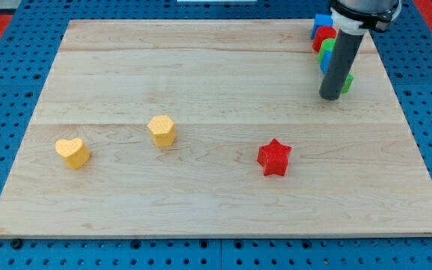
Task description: Move the red star towards green star
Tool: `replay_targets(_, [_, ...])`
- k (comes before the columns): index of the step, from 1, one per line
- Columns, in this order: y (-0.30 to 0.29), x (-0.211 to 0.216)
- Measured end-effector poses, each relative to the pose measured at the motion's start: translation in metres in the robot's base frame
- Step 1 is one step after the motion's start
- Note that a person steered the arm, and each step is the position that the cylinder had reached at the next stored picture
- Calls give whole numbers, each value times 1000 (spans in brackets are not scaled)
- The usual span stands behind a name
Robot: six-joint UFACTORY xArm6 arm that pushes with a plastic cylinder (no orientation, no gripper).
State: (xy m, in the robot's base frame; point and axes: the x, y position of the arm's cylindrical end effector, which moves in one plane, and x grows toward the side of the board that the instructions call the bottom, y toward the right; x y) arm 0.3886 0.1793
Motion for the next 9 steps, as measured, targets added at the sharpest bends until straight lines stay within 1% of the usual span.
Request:
replay_targets(2, [0, 0])
replay_targets(3, [0, 17])
replay_targets(5, [-5, 111])
replay_targets(6, [-32, 159])
replay_targets(7, [-96, 156])
replay_targets(8, [-142, 137])
replay_targets(9, [-142, 125])
